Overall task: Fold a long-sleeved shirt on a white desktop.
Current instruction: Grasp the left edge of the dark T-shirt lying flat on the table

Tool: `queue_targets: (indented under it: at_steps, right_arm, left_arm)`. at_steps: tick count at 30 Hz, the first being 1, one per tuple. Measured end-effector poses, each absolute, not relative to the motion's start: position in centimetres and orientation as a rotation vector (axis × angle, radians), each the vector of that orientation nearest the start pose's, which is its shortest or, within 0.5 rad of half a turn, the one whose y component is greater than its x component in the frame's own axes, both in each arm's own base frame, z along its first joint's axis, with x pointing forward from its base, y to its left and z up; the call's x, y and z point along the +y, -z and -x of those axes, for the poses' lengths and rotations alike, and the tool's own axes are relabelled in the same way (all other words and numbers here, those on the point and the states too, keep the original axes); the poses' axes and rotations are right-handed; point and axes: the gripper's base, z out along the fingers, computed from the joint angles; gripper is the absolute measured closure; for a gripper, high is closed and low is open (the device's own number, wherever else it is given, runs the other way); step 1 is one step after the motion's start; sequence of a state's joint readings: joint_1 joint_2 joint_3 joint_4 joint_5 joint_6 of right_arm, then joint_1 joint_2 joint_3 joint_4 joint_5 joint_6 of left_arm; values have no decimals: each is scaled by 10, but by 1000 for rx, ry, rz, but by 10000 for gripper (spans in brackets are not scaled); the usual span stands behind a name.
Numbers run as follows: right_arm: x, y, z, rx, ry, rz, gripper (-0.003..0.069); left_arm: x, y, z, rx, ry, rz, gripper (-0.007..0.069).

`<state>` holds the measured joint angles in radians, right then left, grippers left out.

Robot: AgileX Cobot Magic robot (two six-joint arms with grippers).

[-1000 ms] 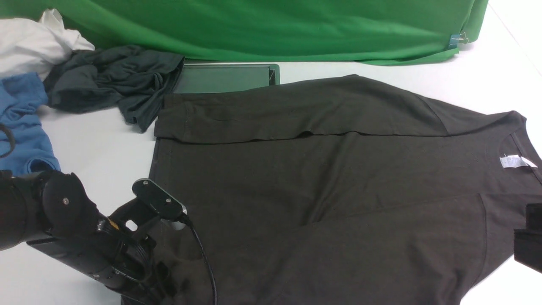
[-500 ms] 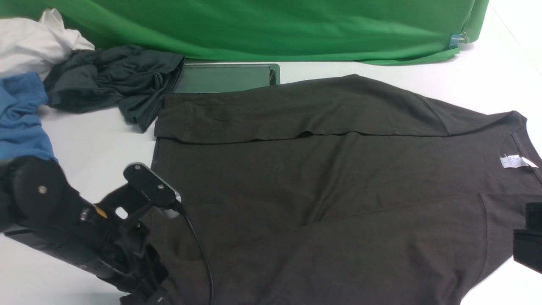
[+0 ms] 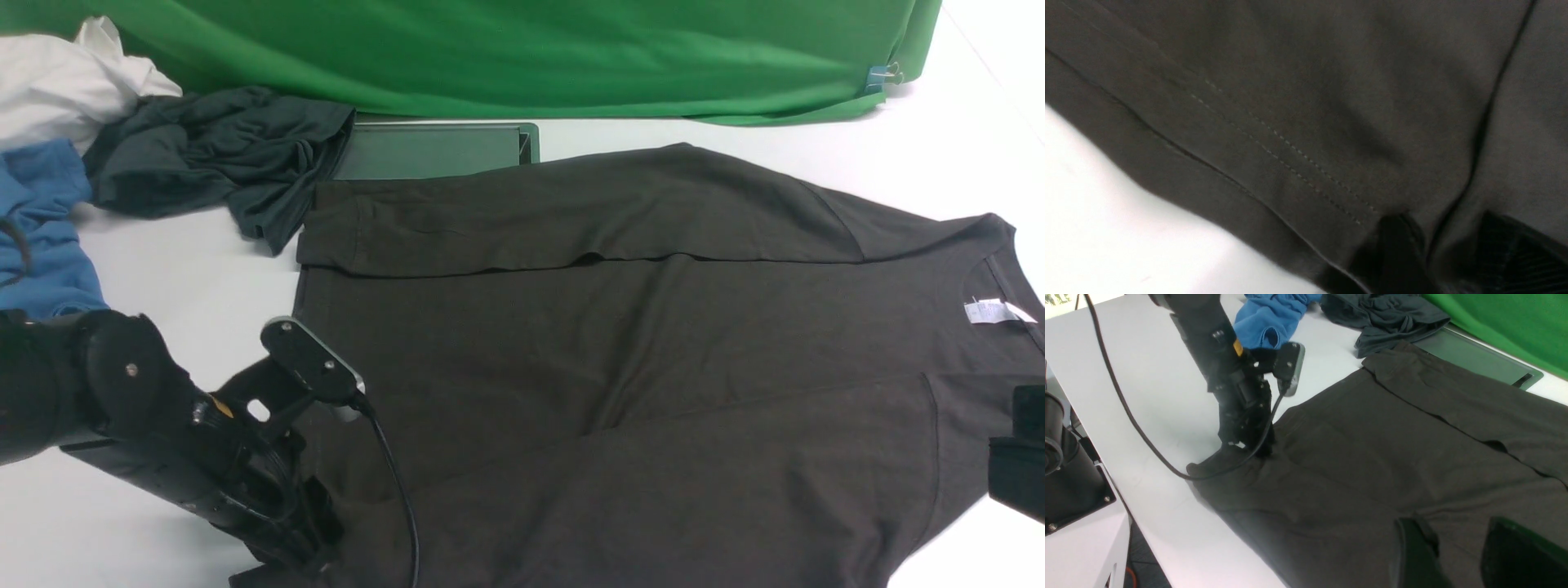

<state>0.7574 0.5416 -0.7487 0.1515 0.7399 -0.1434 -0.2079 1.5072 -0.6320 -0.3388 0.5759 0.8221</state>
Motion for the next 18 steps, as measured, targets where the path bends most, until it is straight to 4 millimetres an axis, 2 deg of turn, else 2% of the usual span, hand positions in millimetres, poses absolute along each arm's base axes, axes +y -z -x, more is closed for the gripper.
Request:
queue_targets:
  at_steps: [4, 7, 10, 18]
  right_arm:
    - [71, -357, -62, 1869, -561, 849, 421]
    - [71, -356, -62, 1868, -561, 849, 421]
    - [72, -353, -62, 1877, -558, 851, 421]
    - [72, -350, -63, 1880, -558, 851, 421]
  left_arm:
    - [-66, -155, -225, 2679, 237, -1091, 302]
    - [-67, -155, -222, 2663, 260, -1183, 315]
    - [-68, -154, -217, 2675, 303, -1243, 354]
    - [-68, -154, -213, 2707, 347, -1259, 482]
